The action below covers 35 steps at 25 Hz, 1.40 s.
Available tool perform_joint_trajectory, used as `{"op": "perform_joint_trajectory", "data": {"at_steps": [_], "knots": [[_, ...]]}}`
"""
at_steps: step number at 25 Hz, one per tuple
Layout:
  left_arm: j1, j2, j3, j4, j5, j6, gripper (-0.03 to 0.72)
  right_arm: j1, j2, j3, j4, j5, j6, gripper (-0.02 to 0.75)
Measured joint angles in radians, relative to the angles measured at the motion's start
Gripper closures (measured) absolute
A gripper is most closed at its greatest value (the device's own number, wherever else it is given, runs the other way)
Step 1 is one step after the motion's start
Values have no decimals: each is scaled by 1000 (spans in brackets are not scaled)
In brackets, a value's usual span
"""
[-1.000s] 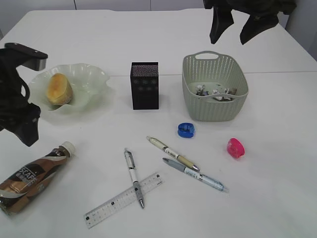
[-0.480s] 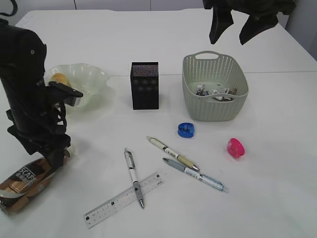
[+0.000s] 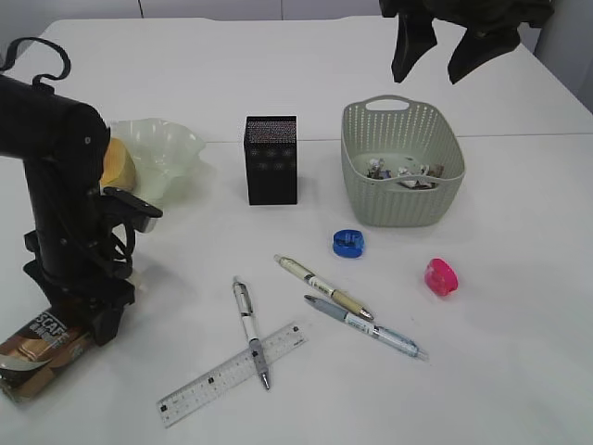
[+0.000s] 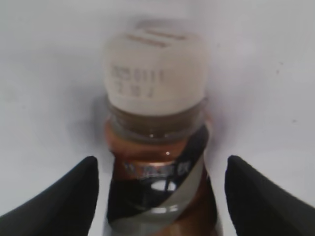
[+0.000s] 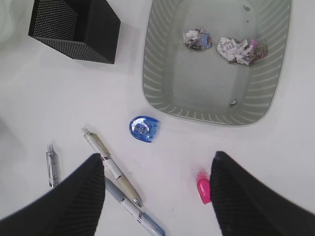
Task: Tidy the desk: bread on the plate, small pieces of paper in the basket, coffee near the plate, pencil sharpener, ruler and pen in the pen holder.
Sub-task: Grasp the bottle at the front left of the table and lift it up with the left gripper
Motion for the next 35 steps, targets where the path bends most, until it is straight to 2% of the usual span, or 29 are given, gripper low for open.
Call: {"op": "perform_joint_trajectory", "data": {"at_steps": [5, 7, 13, 16, 24, 29, 32, 35], "knots": [[0, 10, 0, 2, -4, 0, 107, 0, 0, 0, 0, 0, -6, 246], [0, 10, 0, 2, -6, 0, 131, 0, 0, 0, 0, 0, -8, 246], [0, 10, -2, 15, -10, -3, 341, 0, 0, 0, 0, 0, -10, 246], [0, 10, -4, 16, -8, -3, 391, 0, 0, 0, 0, 0, -10, 246], [0, 10, -7, -7, 10, -20, 404, 0, 0, 0, 0, 0, -11, 246], [38, -75, 12, -146, 13, -31, 405, 0, 0, 2, 0, 0, -11, 246], [63, -189, 74, -180, 4, -33, 405, 0, 0, 2, 0, 0, -11, 246], [93, -354, 195, -199, -47, -34, 405, 0, 0, 2, 0, 0, -11, 246]]}}
